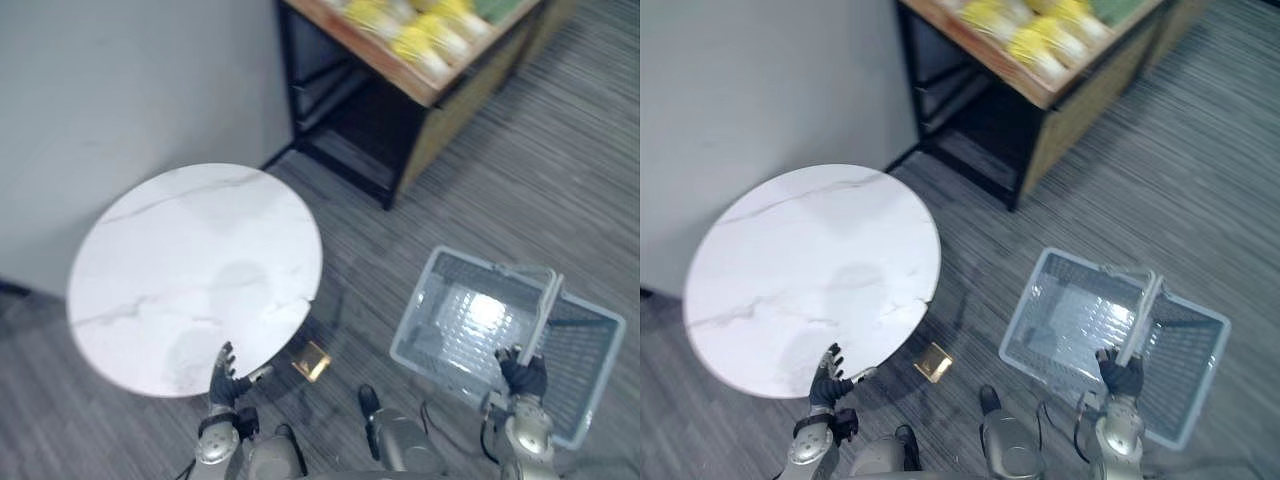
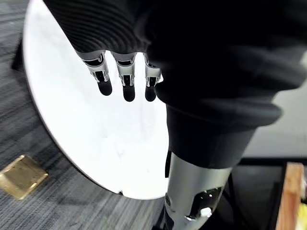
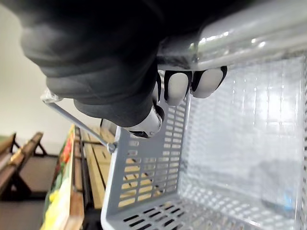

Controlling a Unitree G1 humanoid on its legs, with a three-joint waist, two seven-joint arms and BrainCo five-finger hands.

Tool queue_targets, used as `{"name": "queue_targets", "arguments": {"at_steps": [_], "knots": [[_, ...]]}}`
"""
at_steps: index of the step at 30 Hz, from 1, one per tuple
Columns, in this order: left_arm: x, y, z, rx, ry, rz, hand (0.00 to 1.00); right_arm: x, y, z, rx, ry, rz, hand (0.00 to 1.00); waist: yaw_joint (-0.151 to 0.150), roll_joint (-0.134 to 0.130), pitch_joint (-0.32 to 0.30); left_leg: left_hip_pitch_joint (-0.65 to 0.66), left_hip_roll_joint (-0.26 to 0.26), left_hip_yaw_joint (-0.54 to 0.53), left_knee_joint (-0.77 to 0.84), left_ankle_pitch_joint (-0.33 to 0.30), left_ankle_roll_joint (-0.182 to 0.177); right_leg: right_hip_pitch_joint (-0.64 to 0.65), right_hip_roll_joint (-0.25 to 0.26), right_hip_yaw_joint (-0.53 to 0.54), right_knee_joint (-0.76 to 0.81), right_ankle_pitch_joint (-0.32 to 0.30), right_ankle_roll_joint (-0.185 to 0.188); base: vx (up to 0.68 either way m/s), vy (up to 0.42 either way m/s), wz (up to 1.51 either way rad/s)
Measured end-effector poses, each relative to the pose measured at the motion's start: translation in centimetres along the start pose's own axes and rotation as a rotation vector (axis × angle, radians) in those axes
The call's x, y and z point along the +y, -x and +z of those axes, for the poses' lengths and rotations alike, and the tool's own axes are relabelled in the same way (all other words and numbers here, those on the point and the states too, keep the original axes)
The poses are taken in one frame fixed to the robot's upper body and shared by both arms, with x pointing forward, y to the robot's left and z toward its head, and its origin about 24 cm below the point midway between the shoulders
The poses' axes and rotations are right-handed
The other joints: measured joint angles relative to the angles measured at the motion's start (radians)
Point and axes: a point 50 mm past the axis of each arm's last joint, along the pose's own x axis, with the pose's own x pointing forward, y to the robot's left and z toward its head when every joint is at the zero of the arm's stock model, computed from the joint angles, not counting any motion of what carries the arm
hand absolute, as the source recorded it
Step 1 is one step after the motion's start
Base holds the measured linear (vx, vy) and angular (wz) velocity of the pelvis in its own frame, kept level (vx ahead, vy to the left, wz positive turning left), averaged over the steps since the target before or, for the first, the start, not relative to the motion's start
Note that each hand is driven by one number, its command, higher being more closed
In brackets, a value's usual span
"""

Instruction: Pick vegetable in the basket

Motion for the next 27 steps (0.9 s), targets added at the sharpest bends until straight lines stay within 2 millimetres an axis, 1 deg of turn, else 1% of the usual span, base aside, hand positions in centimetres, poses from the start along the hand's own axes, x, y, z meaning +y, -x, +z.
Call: {"name": "queue_targets", "arguments": {"at_steps": [1,2,3,4,5,6,7,8,9,10,11,12,13,14,15,16,17,18,19,20,21,22,23,24,25,26,27], "knots": [[0.0,-0.2,0.4,-0.016,-0.004,-0.004,0.00,0.8,-0.2,0.0,0.002,0.012,0.036,1.00,-0.003,0.000,-0.001,0.020,0.009,0.045,0.002,-0.011,-0.018,-0.013,0.005,-0.004,0.020,0.009,0.024,0.12,-0.151,-1.70],[-0.2,-0.5,0.8,-0.029,0.000,-0.009,0.00,1.2,-0.3,0.0,0.000,0.017,0.049,1.00,-0.008,0.001,-0.001,0.022,0.014,0.057,0.004,-0.014,-0.022,-0.032,0.018,0.025,0.029,0.008,0.028,0.15,-0.190,-1.54],[-0.6,-0.8,1.1,-0.041,0.006,-0.019,0.00,1.8,-0.5,0.0,-0.002,0.033,0.080,1.00,-0.008,0.003,-0.002,0.031,0.020,0.077,0.009,-0.014,-0.023,-0.062,0.048,0.078,0.039,0.008,0.033,0.16,-0.185,-1.51],[-1.0,-1.0,1.4,-0.050,0.012,-0.031,0.00,2.6,-0.5,-0.1,0.010,0.053,0.117,1.00,-0.009,0.003,-0.003,0.030,0.051,0.085,0.085,-0.014,-0.024,-0.072,0.085,0.129,0.034,-0.005,0.026,0.19,-0.189,-1.65],[-1.3,-1.1,1.5,-0.050,0.017,-0.038,0.00,2.9,-0.4,-0.5,0.026,0.064,0.136,1.00,-0.008,0.005,-0.002,0.014,0.097,0.067,0.206,-0.013,-0.022,-0.050,0.116,0.162,0.012,-0.005,0.024,0.18,-0.154,-1.28],[-1.6,-1.1,1.4,-0.047,0.024,-0.047,0.00,3.1,-0.3,-0.7,0.037,0.074,0.146,1.00,-0.006,0.012,-0.001,-0.005,0.140,0.042,0.312,-0.005,-0.008,-0.023,0.146,0.189,-0.009,-0.001,0.019,0.29,-0.131,-1.22],[-2.1,-0.8,1.2,-0.036,0.038,-0.066,0.00,3.2,-0.1,-1.2,0.063,0.106,0.164,1.00,0.001,0.030,-0.002,-0.062,0.214,-0.051,0.545,0.035,0.075,0.042,0.195,0.238,-0.057,0.002,0.005,0.35,-0.064,-1.51],[-2.7,-0.7,0.9,-0.024,0.043,-0.090,0.00,3.2,0.0,-1.3,0.064,0.143,0.181,1.00,0.020,0.044,-0.002,-0.138,0.219,-0.175,0.740,0.030,0.095,0.091,0.227,0.298,-0.083,-0.004,-0.004,0.30,-0.027,-1.57],[-3.0,-0.6,0.9,-0.024,0.042,-0.101,0.00,3.1,-0.1,-1.3,0.060,0.156,0.185,1.00,0.026,0.045,-0.002,-0.183,0.201,-0.231,0.808,0.025,0.098,0.108,0.234,0.328,-0.093,-0.005,-0.005,0.30,0.110,-1.55],[-3.1,-0.5,0.9,-0.020,0.049,-0.104,0.00,3.4,-0.1,-1.2,0.052,0.162,0.191,1.00,0.039,0.041,0.000,-0.288,0.125,-0.341,0.877,-0.007,0.105,0.153,0.233,0.393,-0.119,-0.009,-0.003,0.26,0.115,-1.10],[-3.1,-0.5,0.8,-0.018,0.055,-0.102,0.00,3.4,-0.2,-1.1,0.048,0.162,0.186,1.00,0.049,0.041,0.001,-0.322,0.097,-0.373,0.872,-0.020,0.105,0.173,0.229,0.417,-0.132,-0.010,-0.002,0.39,0.191,-1.21],[-3.1,-0.5,0.8,-0.017,0.064,-0.094,0.00,3.4,-0.4,-0.9,0.042,0.165,0.179,1.00,0.068,0.037,0.003,-0.378,0.043,-0.416,0.816,-0.031,0.106,0.209,0.213,0.459,-0.146,-0.019,0.014,0.26,0.151,-0.81],[-3.1,-0.5,0.9,-0.019,0.067,-0.094,0.00,3.4,-0.4,-0.9,0.043,0.166,0.176,1.00,0.078,0.030,0.007,-0.397,0.018,-0.430,0.762,-0.031,0.106,0.223,0.199,0.475,-0.147,-0.025,0.025,0.38,0.267,-0.71],[-3.0,-0.5,0.9,-0.018,0.066,-0.092,0.00,3.3,-0.5,-0.8,0.040,0.165,0.165,1.00,0.080,0.024,0.012,-0.440,-0.025,-0.444,0.639,-0.031,0.106,0.258,0.173,0.490,-0.159,-0.042,0.050,0.34,0.249,-0.31],[-3.0,-0.5,1.0,-0.023,0.067,-0.092,0.00,3.2,-0.7,-0.7,0.034,0.163,0.145,1.00,0.079,0.025,0.012,-0.460,-0.066,-0.448,0.468,-0.010,0.086,0.287,0.146,0.494,-0.180,-0.057,0.075,0.41,0.329,-0.13],[-3.1,-0.5,1.2,-0.032,0.072,-0.092,0.00,3.0,-0.8,-0.5,0.029,0.163,0.135,1.00,0.080,0.026,0.010,-0.460,-0.081,-0.452,0.369,0.009,0.068,0.299,0.134,0.494,-0.185,-0.066,0.091,0.37,0.313,-0.09],[-3.2,-0.3,1.8,-0.058,0.090,-0.087,0.00,2.5,-1.1,-0.3,0.021,0.178,0.116,1.00,0.086,0.053,0.000,-0.463,-0.090,-0.457,0.185,0.096,0.052,0.313,0.133,0.500,-0.183,-0.091,0.126,0.39,0.314,-0.20],[-3.2,-0.3,2.1,-0.076,0.097,-0.076,0.00,2.4,-1.4,-0.5,0.032,0.187,0.112,1.00,0.096,0.054,-0.005,-0.455,-0.104,-0.447,0.190,0.171,0.099,0.325,0.124,0.512,-0.182,-0.108,0.147,0.48,0.329,-0.15],[-3.1,-0.4,2.5,-0.094,0.100,-0.071,0.00,2.5,-1.4,-0.7,0.042,0.187,0.110,1.00,0.099,0.024,-0.010,-0.458,-0.138,-0.437,0.202,0.155,0.124,0.336,0.088,0.508,-0.191,-0.114,0.165,0.44,0.257,0.03],[-3.0,-0.5,3.2,-0.119,0.103,-0.066,0.00,2.6,-1.5,-0.7,0.041,0.184,0.110,1.00,0.104,0.000,-0.015,-0.465,-0.171,-0.430,0.217,0.124,0.140,0.349,0.054,0.504,-0.199,-0.124,0.184,0.55,0.298,0.19],[-3.0,-0.5,3.8,-0.145,0.117,-0.060,0.00,2.4,-1.6,-0.9,0.051,0.187,0.105,1.00,0.109,-0.012,-0.018,-0.465,-0.198,-0.423,0.249,0.080,0.159,0.355,0.023,0.504,-0.179,-0.125,0.202,0.62,0.319,0.16],[-3.2,-0.3,4.3,-0.163,0.135,-0.061,0.00,2.7,-1.7,-1.4,0.075,0.193,0.115,1.00,0.111,-0.012,-0.019,-0.435,-0.216,-0.415,0.260,0.039,0.178,0.342,-0.001,0.505,-0.084,-0.128,0.225,0.60,0.313,0.09],[-3.2,-0.2,4.3,-0.166,0.138,-0.060,0.00,2.8,-1.6,-1.7,0.089,0.198,0.118,1.00,0.110,-0.009,-0.020,-0.407,-0.225,-0.414,0.259,0.021,0.186,0.317,-0.014,0.504,0.012,-0.131,0.247,0.59,0.313,0.18],[-3.2,-0.1,4.4,-0.171,0.145,-0.066,0.00,3.0,-1.1,-2.6,0.128,0.194,0.129,1.00,0.104,-0.008,-0.020,-0.327,-0.245,-0.427,0.244,-0.006,0.199,0.230,-0.048,0.510,0.317,-0.090,0.327,0.51,0.212,0.28],[-3.2,-0.1,4.4,-0.170,0.148,-0.068,0.00,2.9,-0.9,-3.0,0.146,0.195,0.131,1.00,0.100,-0.009,-0.021,-0.292,-0.256,-0.440,0.232,-0.018,0.200,0.191,-0.056,0.508,0.443,-0.089,0.330,0.52,0.180,0.54],[-3.4,-0.2,4.5,-0.175,0.145,-0.078,0.00,2.7,-0.5,-3.6,0.166,0.209,0.132,1.00,0.091,-0.011,-0.021,-0.222,-0.272,-0.461,0.193,-0.030,0.207,0.126,-0.066,0.490,0.631,-0.113,0.287,0.53,0.104,0.59],[-3.4,-0.2,4.6,-0.178,0.142,-0.078,0.00,2.7,-0.4,-3.7,0.170,0.215,0.133,1.00,0.080,-0.010,-0.021,-0.185,-0.280,-0.480,0.166,-0.030,0.209,0.099,-0.069,0.471,0.675,-0.131,0.256,0.54,0.051,0.83]]}}
